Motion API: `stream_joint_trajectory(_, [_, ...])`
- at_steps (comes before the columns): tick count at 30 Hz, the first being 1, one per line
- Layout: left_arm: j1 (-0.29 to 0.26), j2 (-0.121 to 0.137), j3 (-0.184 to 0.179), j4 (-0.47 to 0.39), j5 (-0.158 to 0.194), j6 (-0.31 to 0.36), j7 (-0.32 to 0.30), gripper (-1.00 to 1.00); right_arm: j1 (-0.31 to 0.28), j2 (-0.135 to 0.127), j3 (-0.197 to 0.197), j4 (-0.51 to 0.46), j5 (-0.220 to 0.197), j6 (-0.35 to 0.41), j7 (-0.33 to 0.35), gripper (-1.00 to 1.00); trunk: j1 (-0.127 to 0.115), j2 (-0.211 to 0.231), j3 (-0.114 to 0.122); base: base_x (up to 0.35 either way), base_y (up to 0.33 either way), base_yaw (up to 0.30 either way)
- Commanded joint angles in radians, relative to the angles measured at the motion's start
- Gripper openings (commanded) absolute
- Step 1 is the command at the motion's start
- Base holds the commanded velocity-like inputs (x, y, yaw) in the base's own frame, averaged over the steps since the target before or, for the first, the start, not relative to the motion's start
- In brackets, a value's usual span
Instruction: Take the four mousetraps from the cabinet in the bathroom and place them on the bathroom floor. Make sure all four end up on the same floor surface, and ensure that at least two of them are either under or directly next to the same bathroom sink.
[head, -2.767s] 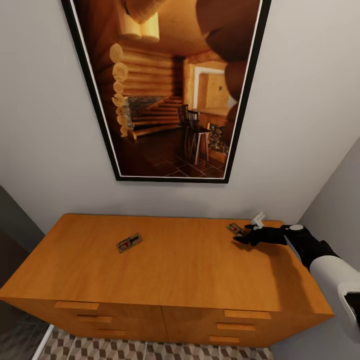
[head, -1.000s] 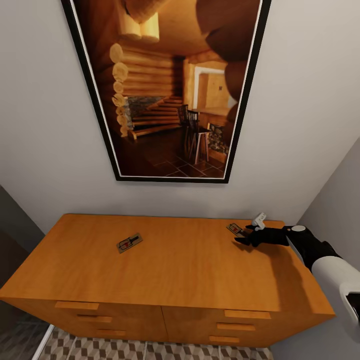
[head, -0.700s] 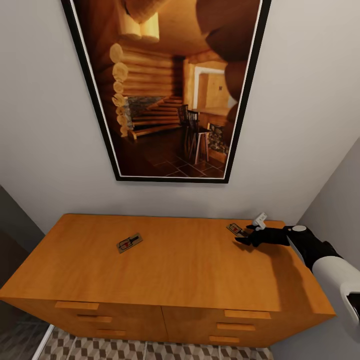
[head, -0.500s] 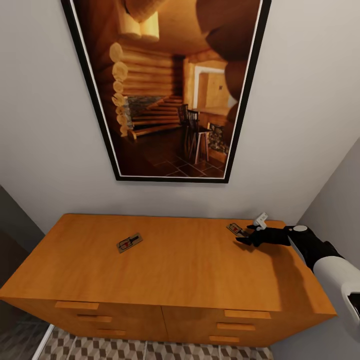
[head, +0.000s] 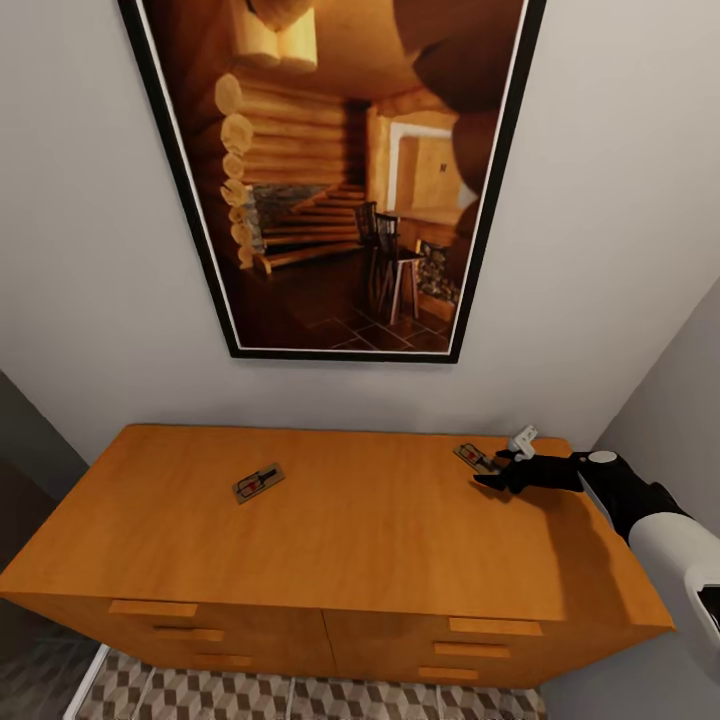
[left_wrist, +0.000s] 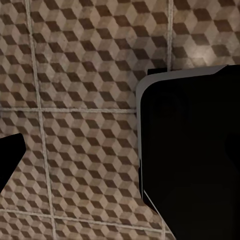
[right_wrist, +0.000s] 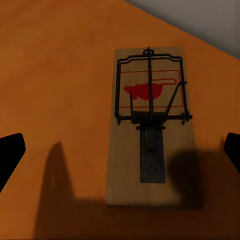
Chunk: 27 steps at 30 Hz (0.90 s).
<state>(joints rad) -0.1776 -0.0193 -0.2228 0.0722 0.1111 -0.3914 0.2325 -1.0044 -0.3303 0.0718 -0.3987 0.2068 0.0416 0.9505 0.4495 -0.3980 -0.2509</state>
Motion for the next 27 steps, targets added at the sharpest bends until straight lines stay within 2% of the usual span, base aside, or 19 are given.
stream_joint_trajectory(1, [-0.002, -0.001, -0.009, 0.004, 0.01, -0.007, 0.001, 1.0, -0.001, -0.001, 0.003, -0.002, 0.0, 0.004, 0.002, 1.0, 0.001, -0.002, -0.003, 0.0, 0.0, 0.0])
stream_joint_trajectory(27, [-0.002, -0.001, -0.009, 0.004, 0.01, -0.007, 0.001, 1.0, -0.001, -0.001, 0.005, -0.002, 0.0, 0.004, 0.002, 1.0, 0.001, -0.002, -0.031, 0.0, 0.0, 0.0])
